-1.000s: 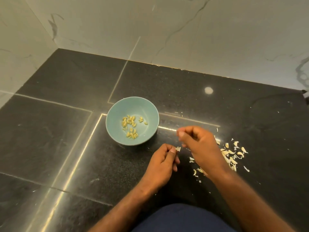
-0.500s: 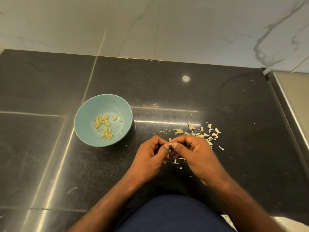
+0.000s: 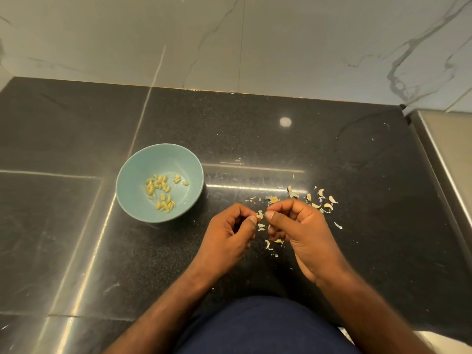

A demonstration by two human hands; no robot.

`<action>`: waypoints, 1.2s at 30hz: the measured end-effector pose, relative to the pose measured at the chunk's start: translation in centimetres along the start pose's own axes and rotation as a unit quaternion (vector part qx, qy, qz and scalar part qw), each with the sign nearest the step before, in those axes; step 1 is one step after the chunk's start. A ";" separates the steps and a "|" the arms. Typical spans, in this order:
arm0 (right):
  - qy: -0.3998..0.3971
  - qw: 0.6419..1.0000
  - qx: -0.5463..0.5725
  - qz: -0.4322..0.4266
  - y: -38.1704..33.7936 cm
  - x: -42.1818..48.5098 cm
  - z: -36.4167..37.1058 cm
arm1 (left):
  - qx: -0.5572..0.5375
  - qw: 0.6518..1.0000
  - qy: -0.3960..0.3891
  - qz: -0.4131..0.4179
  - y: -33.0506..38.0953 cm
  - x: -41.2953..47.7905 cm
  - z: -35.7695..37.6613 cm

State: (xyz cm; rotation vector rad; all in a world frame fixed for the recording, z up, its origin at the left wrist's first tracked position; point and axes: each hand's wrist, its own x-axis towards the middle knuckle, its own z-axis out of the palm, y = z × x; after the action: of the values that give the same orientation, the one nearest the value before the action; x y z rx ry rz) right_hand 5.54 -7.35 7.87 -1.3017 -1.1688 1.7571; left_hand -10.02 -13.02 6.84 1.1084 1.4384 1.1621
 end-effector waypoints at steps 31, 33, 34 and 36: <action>-0.051 0.956 -0.280 -0.077 -1.6 -1.1 -0.5 | 0.067 0.998 -0.003 0.017 0.4 0.1 0.2; -0.058 0.954 -0.283 -0.080 -1.6 -1.2 -0.4 | 0.082 0.996 -0.004 0.022 0.4 0.1 0.2; -0.061 0.954 -0.282 -0.079 -1.6 -1.2 -0.4 | 0.092 0.995 -0.003 0.025 0.4 0.1 0.2; -0.067 0.957 -0.272 -0.074 -1.7 -1.2 -0.5 | 0.106 0.994 -0.005 0.032 0.4 0.1 0.2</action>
State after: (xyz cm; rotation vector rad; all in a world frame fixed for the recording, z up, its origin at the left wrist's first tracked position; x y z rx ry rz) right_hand 6.39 -7.57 9.79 -1.3614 -1.8690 1.4827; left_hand -9.83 -12.85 7.25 1.3141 1.5561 1.0643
